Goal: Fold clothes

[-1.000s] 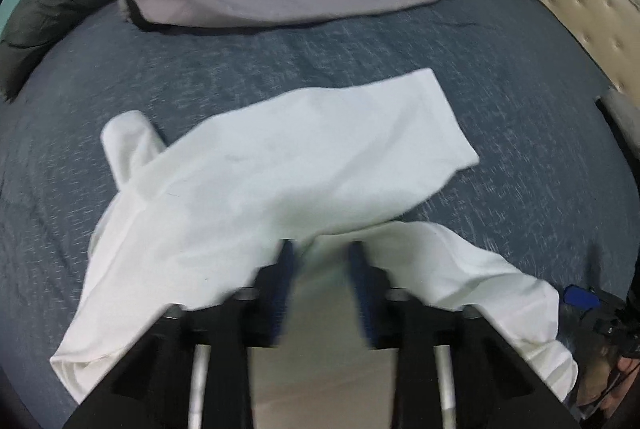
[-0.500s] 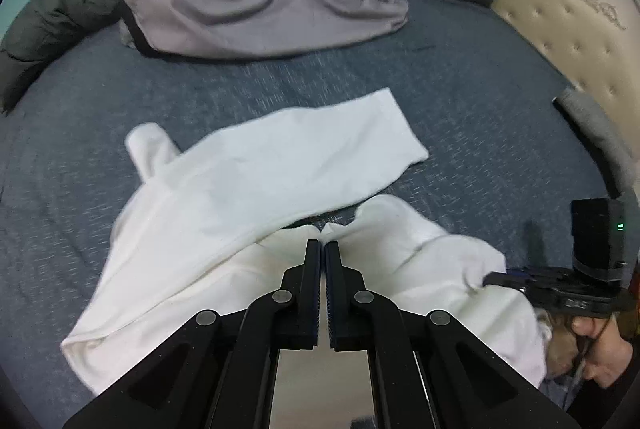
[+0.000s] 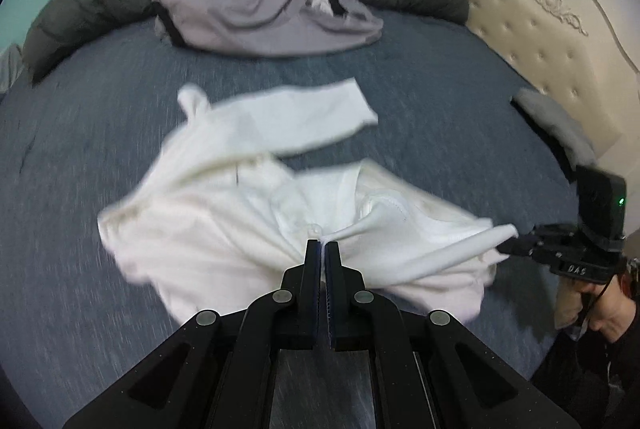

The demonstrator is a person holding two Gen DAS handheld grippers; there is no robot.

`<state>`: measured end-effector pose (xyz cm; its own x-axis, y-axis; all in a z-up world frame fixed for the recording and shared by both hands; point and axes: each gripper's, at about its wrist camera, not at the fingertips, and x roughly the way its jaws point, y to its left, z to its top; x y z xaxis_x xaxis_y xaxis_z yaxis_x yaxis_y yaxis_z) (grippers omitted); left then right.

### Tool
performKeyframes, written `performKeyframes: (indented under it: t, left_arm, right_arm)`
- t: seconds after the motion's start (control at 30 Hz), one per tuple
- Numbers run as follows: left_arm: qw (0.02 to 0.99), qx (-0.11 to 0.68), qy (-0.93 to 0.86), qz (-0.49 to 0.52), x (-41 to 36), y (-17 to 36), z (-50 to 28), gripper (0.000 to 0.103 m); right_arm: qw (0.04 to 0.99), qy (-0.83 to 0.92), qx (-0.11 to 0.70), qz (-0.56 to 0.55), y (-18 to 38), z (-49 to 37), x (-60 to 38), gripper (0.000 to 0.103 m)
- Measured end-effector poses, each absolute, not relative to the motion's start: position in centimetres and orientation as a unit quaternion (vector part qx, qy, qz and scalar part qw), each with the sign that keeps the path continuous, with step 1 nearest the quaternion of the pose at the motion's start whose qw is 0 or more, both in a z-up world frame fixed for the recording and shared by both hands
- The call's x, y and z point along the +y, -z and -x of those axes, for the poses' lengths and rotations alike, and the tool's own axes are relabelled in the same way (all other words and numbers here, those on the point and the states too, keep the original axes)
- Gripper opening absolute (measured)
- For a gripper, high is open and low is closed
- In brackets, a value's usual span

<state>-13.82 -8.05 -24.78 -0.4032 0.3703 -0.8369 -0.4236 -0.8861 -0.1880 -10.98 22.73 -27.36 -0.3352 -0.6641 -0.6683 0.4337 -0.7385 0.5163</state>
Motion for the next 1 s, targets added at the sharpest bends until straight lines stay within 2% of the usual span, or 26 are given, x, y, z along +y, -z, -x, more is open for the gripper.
performKeyframes:
  t: [0.23, 0.37, 0.4, 0.47, 0.53, 1.0]
  left_arm:
    - [0.209, 0.002, -0.817, 0.538, -10.4, 30.2, 11.5, 0.003]
    - [0.205, -0.014, -0.823, 0.530, -11.7, 29.8, 11.5, 0.006]
    - [0.206, -0.019, -0.825, 0.525, -11.6, 29.4, 11.8, 0.007]
    - [0.209, -0.029, -0.830, 0.516, -11.5, 28.7, 12.2, 0.024]
    - [0.211, -0.038, -0.834, 0.509, -11.3, 28.0, 12.6, 0.031]
    - [0.205, 0.000, -0.823, 0.529, -4.1, 31.7, 19.1, 0.031]
  right_arm:
    - [0.331, 0.799, -0.087, -0.495, 29.5, 9.0, 20.8, 0.003]
    - [0.327, 0.800, -0.082, -0.497, 29.5, 9.0, 20.7, 0.003]
    - [0.328, 0.800, -0.080, -0.496, 29.4, 8.9, 20.6, 0.003]
    - [0.329, 0.800, -0.074, -0.496, 29.3, 8.7, 20.3, 0.003]
    - [0.329, 0.800, -0.068, -0.497, 29.3, 8.7, 20.1, 0.003]
    - [0.314, 0.806, -0.083, -0.494, 29.9, 9.6, 20.8, 0.003]
